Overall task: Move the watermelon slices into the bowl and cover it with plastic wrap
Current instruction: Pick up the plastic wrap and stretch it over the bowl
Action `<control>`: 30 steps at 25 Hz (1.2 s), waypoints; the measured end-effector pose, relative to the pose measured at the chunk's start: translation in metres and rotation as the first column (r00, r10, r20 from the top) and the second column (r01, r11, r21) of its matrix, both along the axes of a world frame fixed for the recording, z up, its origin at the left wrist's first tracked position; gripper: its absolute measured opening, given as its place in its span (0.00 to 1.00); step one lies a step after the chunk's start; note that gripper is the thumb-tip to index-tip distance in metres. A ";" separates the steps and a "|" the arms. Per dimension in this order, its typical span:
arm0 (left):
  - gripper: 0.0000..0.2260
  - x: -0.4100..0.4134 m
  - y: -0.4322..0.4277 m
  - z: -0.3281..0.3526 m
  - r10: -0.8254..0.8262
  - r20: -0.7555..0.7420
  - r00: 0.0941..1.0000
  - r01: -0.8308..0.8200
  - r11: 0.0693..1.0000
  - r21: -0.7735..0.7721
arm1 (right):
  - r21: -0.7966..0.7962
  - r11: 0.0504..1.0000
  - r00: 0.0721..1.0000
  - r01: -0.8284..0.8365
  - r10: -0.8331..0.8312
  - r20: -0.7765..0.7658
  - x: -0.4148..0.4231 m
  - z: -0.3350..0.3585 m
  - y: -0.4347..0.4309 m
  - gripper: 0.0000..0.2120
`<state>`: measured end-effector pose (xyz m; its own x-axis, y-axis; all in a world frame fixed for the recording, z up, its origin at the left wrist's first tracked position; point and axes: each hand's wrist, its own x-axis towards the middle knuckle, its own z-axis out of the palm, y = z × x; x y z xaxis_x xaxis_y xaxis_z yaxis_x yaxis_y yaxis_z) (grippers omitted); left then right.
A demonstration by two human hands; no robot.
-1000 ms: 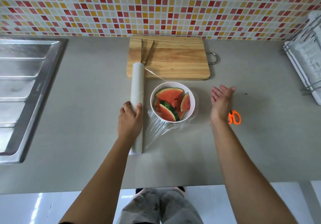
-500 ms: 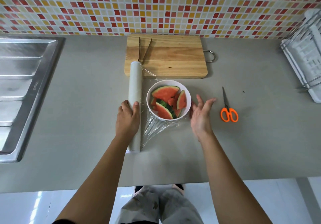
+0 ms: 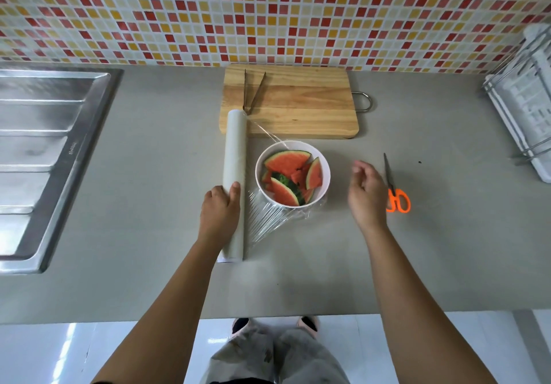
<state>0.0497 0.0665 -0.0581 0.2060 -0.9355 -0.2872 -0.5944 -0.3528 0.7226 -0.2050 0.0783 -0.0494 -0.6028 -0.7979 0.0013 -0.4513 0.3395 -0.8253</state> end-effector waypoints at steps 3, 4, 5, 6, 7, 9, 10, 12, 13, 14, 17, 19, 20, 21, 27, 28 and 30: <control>0.20 0.000 0.000 0.003 0.026 -0.004 1.000 -0.026 1.000 -0.012 | 0.066 0.996 0.988 -0.067 0.057 0.144 0.022 0.005 -0.015 0.18; 0.20 -0.001 0.000 0.003 0.034 -0.002 0.999 -0.035 0.999 -0.019 | 0.083 0.993 0.982 -0.082 0.067 0.178 0.026 0.004 -0.018 0.18; 0.20 -0.002 0.000 0.004 0.040 0.002 0.999 -0.039 0.999 -0.028 | 0.113 0.989 0.979 -0.098 0.076 0.190 0.028 0.002 -0.020 0.19; 0.20 -0.002 0.001 0.004 0.042 0.009 0.999 -0.041 0.999 -0.035 | 0.151 0.982 0.978 -0.111 0.081 0.191 0.029 0.000 -0.020 0.19; 0.20 -0.003 0.001 0.004 0.041 0.017 0.999 -0.040 0.998 -0.040 | 0.179 0.977 0.979 -0.118 0.084 0.188 0.030 -0.002 -0.020 0.19; 0.20 -0.005 0.001 0.003 0.042 0.023 0.999 -0.041 0.998 -0.045 | 0.195 0.972 0.981 -0.131 0.098 0.166 0.030 -0.006 -0.020 0.18; 0.20 -0.005 0.001 0.003 0.044 0.021 0.999 -0.043 0.998 -0.048 | 0.193 0.972 0.985 -0.133 0.107 0.136 0.031 -0.006 -0.020 0.17; 0.20 -0.004 0.002 0.004 0.045 0.018 0.999 -0.044 0.998 -0.050 | 0.164 0.977 0.990 -0.137 0.133 0.037 0.031 -0.004 -0.021 0.16; 0.20 -0.003 0.002 0.004 0.045 0.016 0.999 -0.044 0.998 -0.050 | 0.152 0.979 0.990 -0.139 0.142 -0.014 0.032 -0.004 -0.021 0.16; 0.20 -0.004 0.002 0.004 0.046 0.012 0.999 -0.045 0.998 -0.051 | 0.142 0.981 0.989 -0.133 0.141 -0.050 0.031 -0.003 -0.022 0.15; 0.19 -0.004 0.003 0.005 0.055 0.012 0.998 -0.054 0.997 -0.054 | 0.094 0.990 0.994 -0.104 0.101 0.042 0.029 0.000 -0.028 0.17; 0.20 -0.004 0.003 0.004 0.063 0.008 0.998 -0.063 0.997 -0.045 | 0.124 0.980 0.984 -0.156 0.143 0.109 0.027 0.001 -0.033 0.17; 0.20 -0.004 0.003 0.004 0.065 0.008 0.998 -0.065 0.997 -0.043 | 0.156 0.968 0.977 -0.198 0.183 0.106 0.026 0.001 -0.036 0.16; 0.20 -0.005 0.003 0.004 0.066 0.009 0.998 -0.066 0.997 -0.043 | 0.187 0.955 0.972 -0.231 0.219 0.082 0.025 0.001 -0.038 0.16; 0.21 -0.009 0.002 0.004 0.059 0.014 0.998 -0.058 0.997 -0.056 | 0.190 0.959 0.972 -0.212 0.227 -0.064 0.025 0.003 -0.039 0.18; 0.21 -0.010 0.003 0.004 0.063 0.017 0.998 -0.062 0.997 -0.053 | 0.187 0.960 0.970 -0.208 0.227 -0.085 0.024 0.003 -0.038 0.18; 0.21 -0.013 0.006 0.003 0.069 0.020 0.997 -0.068 0.996 -0.054 | 0.181 0.965 0.969 -0.188 0.212 -0.125 0.023 0.003 -0.035 0.18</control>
